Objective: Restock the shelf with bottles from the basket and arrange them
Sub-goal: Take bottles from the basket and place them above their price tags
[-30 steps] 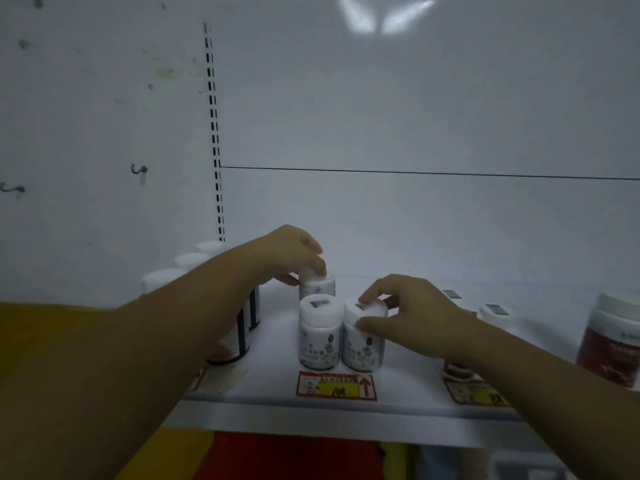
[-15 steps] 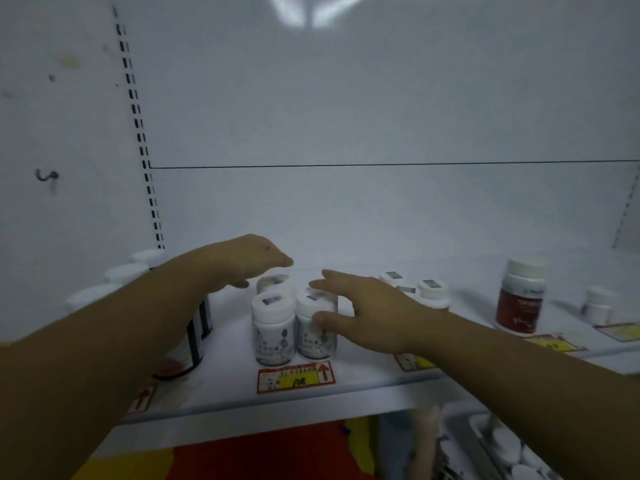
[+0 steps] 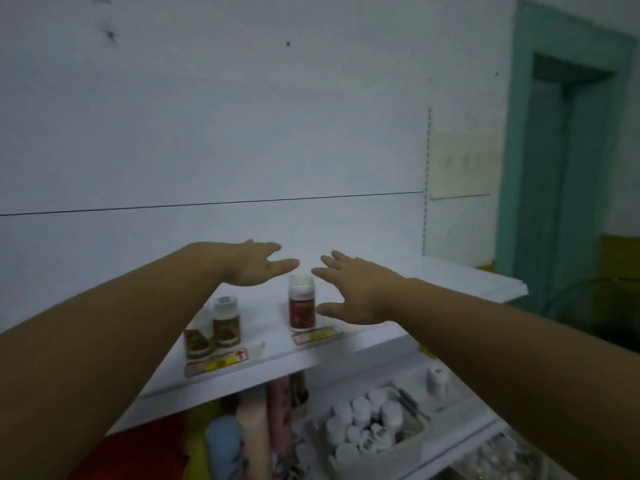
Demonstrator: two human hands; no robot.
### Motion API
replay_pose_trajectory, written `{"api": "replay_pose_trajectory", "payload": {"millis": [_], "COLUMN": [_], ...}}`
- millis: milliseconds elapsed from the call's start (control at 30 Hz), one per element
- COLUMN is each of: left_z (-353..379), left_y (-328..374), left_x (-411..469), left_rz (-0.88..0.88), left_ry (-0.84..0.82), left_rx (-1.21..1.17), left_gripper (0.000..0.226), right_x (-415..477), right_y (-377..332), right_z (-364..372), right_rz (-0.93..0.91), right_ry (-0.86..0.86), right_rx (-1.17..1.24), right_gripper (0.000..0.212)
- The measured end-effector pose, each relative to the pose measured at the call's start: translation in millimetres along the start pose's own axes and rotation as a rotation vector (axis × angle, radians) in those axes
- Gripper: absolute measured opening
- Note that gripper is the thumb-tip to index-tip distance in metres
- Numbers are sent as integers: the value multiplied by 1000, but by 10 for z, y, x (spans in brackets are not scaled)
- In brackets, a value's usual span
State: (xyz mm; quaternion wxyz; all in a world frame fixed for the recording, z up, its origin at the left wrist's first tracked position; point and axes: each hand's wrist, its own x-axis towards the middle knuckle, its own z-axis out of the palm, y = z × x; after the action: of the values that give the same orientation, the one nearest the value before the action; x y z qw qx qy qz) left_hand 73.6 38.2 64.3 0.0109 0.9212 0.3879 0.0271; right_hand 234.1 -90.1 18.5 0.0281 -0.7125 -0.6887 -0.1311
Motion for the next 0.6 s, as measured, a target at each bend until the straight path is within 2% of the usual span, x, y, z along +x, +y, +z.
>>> {"api": "replay_pose_trajectory", "payload": {"millis": [200, 300, 433, 600], "left_z": [477, 1029, 1788, 2283], "left_y": [1648, 2225, 2585, 2454], "left_x": [149, 186, 252, 669], "left_rz": [269, 366, 348, 180], "left_ry": [78, -30, -248, -329], "left_rx": [-174, -219, -211, -294], "left_gripper": [70, 65, 65, 61], "right_x": [-1362, -1831, -2144, -1979], "right_y": [1107, 1520, 1911, 2199], "right_z": [185, 455, 913, 1500], "right_rz": [174, 275, 348, 362], "right_ry": [-44, -185, -299, -296], "right_rx": [88, 80, 129, 262], "right_gripper": [61, 55, 54, 57]}}
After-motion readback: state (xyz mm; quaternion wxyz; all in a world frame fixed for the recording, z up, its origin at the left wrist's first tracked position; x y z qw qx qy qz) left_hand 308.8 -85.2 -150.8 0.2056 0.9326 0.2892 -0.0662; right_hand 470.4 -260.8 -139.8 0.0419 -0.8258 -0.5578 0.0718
